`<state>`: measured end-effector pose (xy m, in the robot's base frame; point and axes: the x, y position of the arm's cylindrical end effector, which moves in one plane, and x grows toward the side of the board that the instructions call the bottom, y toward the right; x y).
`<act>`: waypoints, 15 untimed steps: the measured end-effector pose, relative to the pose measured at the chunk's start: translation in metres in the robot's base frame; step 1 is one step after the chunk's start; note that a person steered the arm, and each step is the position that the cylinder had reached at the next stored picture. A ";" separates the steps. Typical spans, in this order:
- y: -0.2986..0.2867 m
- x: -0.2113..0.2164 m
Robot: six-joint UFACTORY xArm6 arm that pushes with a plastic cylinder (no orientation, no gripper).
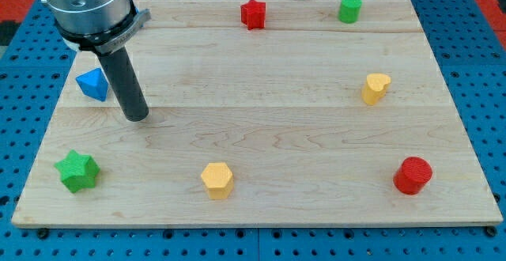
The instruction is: Slide the red circle parallel to the right of the yellow hexagon
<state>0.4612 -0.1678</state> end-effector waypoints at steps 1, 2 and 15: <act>0.000 0.000; 0.025 0.004; 0.427 0.107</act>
<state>0.5682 0.2589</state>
